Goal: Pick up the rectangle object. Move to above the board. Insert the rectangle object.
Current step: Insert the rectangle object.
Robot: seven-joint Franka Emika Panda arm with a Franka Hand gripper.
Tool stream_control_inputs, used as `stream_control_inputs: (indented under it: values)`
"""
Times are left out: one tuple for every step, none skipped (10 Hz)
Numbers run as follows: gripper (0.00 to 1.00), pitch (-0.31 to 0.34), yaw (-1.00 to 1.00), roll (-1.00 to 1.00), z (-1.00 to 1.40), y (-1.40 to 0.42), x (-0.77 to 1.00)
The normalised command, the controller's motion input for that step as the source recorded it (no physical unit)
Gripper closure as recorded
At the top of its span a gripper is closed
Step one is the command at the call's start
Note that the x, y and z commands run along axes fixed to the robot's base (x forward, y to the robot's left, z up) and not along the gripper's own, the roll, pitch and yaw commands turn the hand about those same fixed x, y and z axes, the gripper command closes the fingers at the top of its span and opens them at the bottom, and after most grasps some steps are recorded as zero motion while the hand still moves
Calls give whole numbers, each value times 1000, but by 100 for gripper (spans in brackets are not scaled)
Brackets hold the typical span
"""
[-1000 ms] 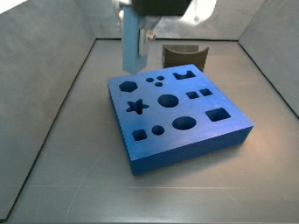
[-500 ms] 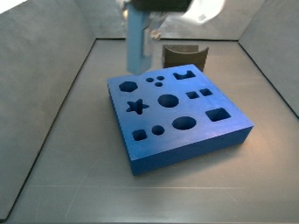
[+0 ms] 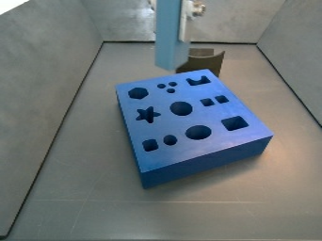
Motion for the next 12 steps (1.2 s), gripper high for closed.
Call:
stream_control_inputs:
  values:
    - [100,-23,-149,-63,0,0,0]
    - [100,0,-1000,83,-74,0,0]
    - [100,0,-1000,66,-151,0,0]
    - [100,0,-1000,46,-183,0,0]
    - [100,-20,-1000,17,-211,0,0]
    - [100,-37,-1000,0,-263,0,0]
    - [100,-71,-1000,0,-300,0,0]
    - [100,-86,-1000,0,-323,0,0]
    - [100,-86,-1000,0,-323,0,0]
    - [100,-91,-1000,0,-323,0,0]
    - [100,-86,-1000,0,-317,0,0]
    - [100,-157,-923,0,-20,0,-3]
